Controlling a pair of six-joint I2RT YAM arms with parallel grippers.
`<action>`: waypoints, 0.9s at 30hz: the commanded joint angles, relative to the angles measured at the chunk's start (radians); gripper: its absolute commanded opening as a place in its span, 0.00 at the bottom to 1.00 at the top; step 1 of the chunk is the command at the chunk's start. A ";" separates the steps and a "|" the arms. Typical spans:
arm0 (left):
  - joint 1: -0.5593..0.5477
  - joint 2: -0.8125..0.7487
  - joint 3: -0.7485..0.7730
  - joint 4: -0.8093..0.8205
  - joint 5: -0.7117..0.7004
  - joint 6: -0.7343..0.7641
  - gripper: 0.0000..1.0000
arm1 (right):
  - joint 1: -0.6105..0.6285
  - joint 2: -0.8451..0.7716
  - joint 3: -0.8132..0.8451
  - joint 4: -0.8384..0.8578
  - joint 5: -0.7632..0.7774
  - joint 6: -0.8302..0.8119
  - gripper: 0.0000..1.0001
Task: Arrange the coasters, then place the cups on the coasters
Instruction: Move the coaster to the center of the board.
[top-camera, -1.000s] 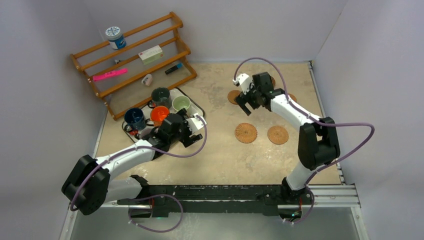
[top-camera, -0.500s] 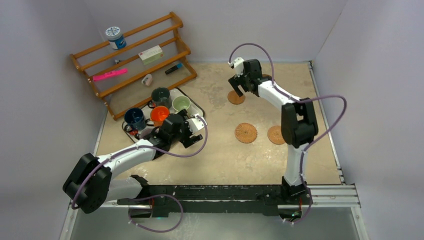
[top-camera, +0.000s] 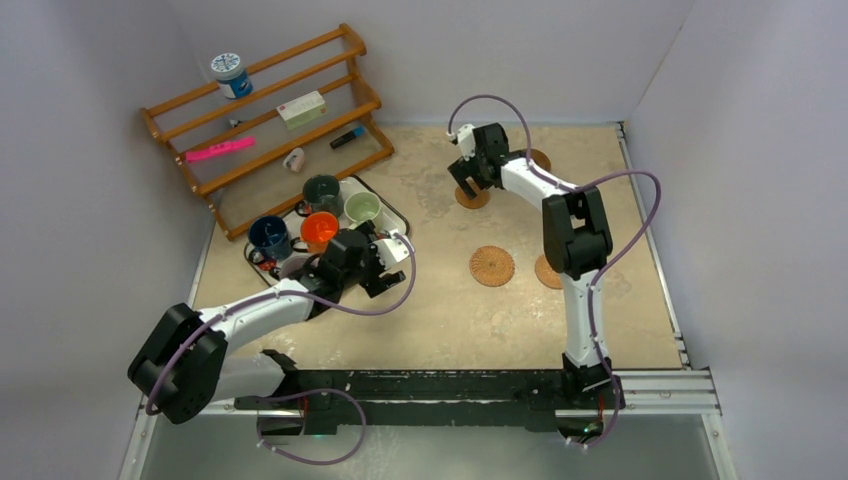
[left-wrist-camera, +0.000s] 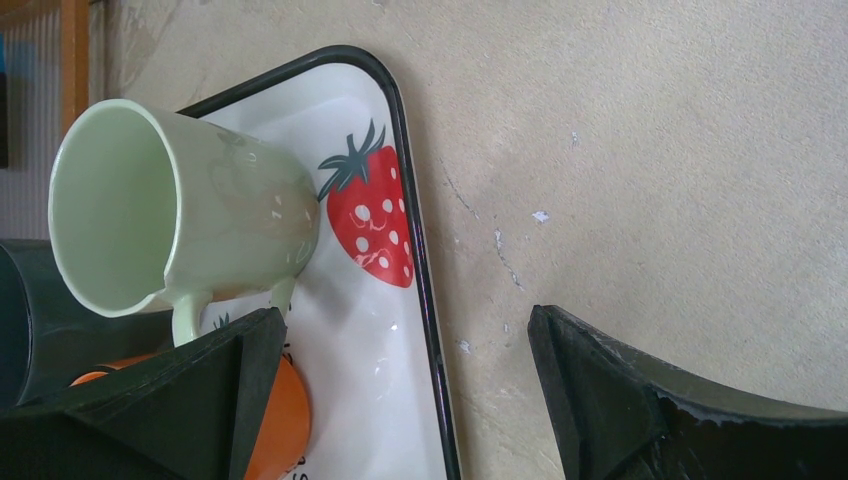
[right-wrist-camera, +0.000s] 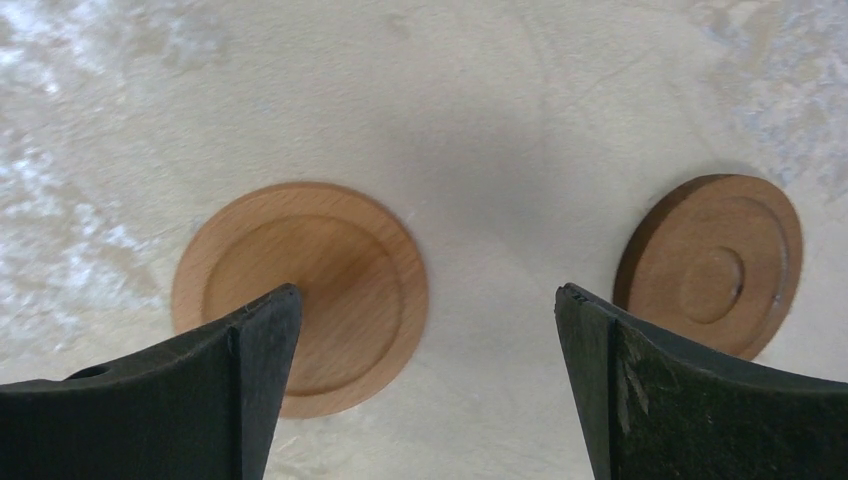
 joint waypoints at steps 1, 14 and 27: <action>0.005 0.011 -0.005 0.042 0.002 0.016 1.00 | 0.029 -0.061 -0.057 -0.045 -0.075 -0.020 0.99; 0.005 0.009 -0.006 0.040 0.008 0.015 1.00 | 0.060 -0.106 -0.158 -0.053 -0.118 -0.039 0.99; 0.005 0.017 -0.004 0.041 0.011 0.015 1.00 | 0.074 -0.130 -0.142 -0.054 -0.160 -0.033 0.99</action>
